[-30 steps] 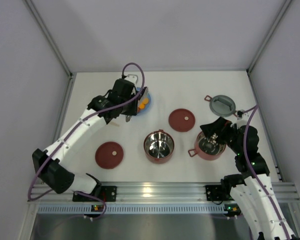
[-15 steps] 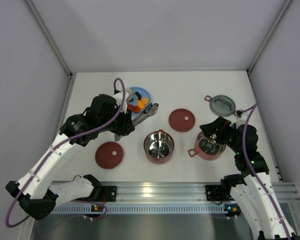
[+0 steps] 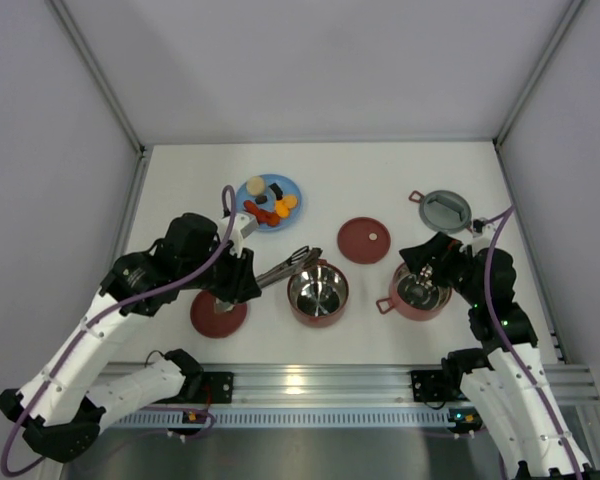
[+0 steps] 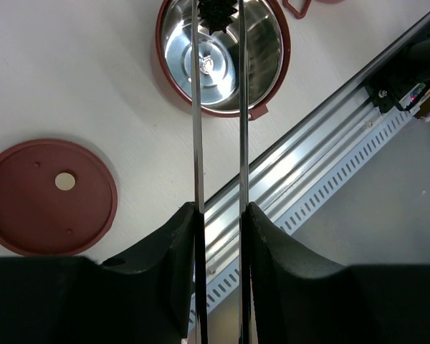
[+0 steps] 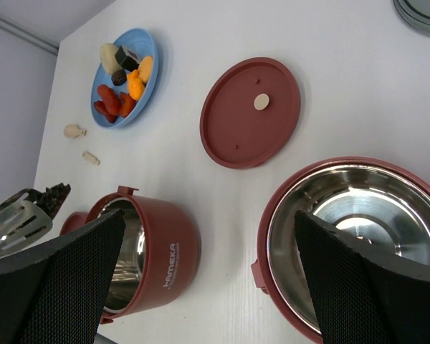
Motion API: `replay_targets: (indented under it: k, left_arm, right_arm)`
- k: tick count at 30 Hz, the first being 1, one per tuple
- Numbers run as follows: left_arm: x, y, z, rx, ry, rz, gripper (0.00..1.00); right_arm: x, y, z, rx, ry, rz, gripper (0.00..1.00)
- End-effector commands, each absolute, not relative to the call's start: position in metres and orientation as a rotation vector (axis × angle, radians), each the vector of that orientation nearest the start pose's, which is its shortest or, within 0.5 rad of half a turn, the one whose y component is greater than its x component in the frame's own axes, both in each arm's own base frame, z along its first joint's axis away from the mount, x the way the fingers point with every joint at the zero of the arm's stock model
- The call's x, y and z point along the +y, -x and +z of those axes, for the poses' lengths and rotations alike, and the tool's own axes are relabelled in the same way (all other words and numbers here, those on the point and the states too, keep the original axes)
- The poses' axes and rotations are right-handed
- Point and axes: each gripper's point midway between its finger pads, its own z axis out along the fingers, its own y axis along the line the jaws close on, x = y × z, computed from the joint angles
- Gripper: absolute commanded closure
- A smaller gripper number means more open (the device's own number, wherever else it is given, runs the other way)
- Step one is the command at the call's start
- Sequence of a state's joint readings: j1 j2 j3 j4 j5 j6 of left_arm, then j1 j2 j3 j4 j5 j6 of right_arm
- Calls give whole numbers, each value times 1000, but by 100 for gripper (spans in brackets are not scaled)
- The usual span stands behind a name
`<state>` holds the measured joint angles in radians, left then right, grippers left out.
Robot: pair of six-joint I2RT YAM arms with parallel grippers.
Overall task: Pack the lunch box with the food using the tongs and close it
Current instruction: Place the fake food in the packing box.
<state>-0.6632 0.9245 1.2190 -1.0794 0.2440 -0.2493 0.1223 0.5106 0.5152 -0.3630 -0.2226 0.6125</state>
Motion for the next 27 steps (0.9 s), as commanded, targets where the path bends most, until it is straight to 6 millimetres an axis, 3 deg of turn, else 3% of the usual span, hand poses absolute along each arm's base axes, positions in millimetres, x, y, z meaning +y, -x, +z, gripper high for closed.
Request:
replay_targets:
  k: [1,16,27]
  left_arm:
    - [-179,-131,251,2375,-646,-764,79]
    - [-182,-112,238,2425,-665,-854,77]
    - [-185,-112,235,2429,-676,-872,66]
  right_arm:
    - [89,-248,206,1873,-313,698,0]
    - [90,-248,196,1885,-320,700,1]
    - [90,-247,192,1891,-322,699,1]
